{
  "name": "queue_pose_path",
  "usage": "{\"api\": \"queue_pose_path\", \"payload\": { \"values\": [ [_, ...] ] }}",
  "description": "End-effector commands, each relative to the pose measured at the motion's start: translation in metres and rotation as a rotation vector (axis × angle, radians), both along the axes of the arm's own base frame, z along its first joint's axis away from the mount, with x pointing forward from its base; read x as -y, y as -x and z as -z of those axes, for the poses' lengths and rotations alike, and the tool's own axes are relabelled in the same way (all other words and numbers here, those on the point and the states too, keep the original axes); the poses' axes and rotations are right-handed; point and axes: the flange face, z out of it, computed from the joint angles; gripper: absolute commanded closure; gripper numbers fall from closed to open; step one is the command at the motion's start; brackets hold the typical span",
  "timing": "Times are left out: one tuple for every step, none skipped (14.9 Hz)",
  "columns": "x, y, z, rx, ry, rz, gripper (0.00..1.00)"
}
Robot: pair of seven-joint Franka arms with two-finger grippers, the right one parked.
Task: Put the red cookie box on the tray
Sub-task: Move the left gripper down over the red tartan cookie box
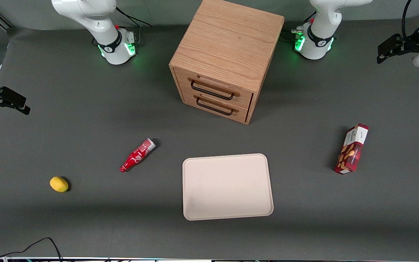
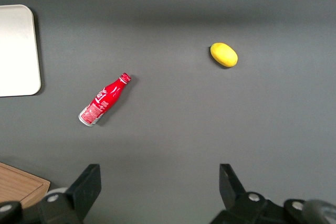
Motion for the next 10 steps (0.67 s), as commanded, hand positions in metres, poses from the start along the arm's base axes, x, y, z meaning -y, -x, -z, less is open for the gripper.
{"api": "queue_pose_path", "payload": {
  "values": [
    [0.000, -0.004, -0.009, 0.005, -0.005, -0.016, 0.00],
    [-0.001, -0.010, -0.011, 0.008, -0.004, -0.010, 0.00],
    [-0.003, -0.021, -0.020, 0.023, -0.002, -0.005, 0.00],
    [-0.005, -0.034, -0.028, 0.024, -0.004, 0.000, 0.00],
    [-0.007, -0.045, -0.031, 0.010, -0.003, 0.021, 0.00],
    [-0.011, -0.055, -0.034, -0.004, -0.007, 0.053, 0.00],
    [-0.018, -0.063, -0.035, -0.012, -0.007, 0.086, 0.00],
    [-0.033, -0.069, -0.028, -0.030, 0.001, 0.108, 0.00],
    [-0.049, -0.076, -0.014, -0.053, 0.012, 0.140, 0.00],
    [-0.062, -0.088, 0.008, -0.086, 0.028, 0.199, 0.00]
  ]
}}
